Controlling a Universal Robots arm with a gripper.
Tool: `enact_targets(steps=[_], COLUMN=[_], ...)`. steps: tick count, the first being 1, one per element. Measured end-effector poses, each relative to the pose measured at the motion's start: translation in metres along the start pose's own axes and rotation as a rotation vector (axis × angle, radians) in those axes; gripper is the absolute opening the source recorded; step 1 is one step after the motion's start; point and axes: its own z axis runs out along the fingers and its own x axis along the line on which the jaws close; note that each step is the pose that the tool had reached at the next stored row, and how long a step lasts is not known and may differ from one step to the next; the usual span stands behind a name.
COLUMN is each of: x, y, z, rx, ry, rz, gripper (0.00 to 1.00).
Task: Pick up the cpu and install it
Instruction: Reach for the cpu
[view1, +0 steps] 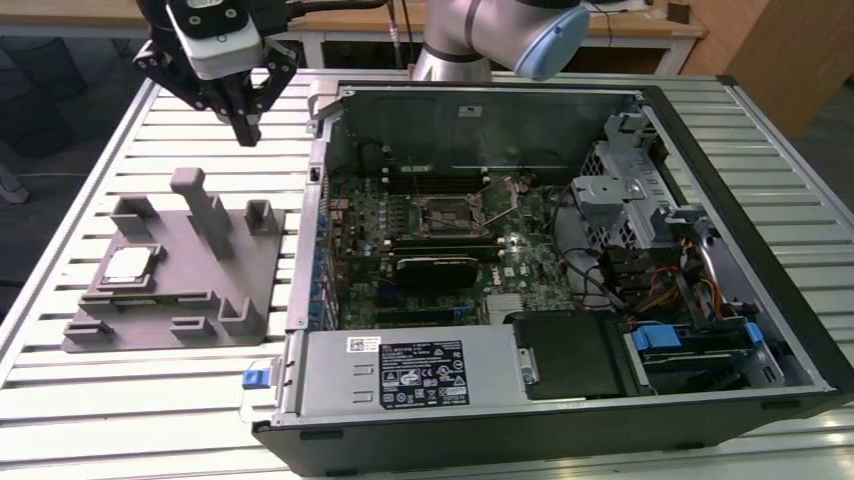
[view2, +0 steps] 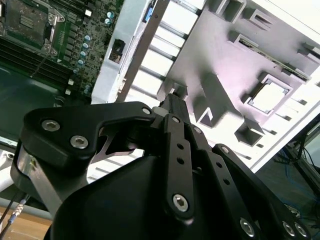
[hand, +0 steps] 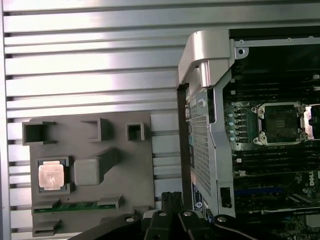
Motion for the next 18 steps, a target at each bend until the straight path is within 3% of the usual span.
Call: enact_targets(steps=[18], x=[0.0239], y=[-0.0019], z=[0.0028], rx=[-0.0001], ry=[0.0001], rz=[0.000], gripper=[0.11])
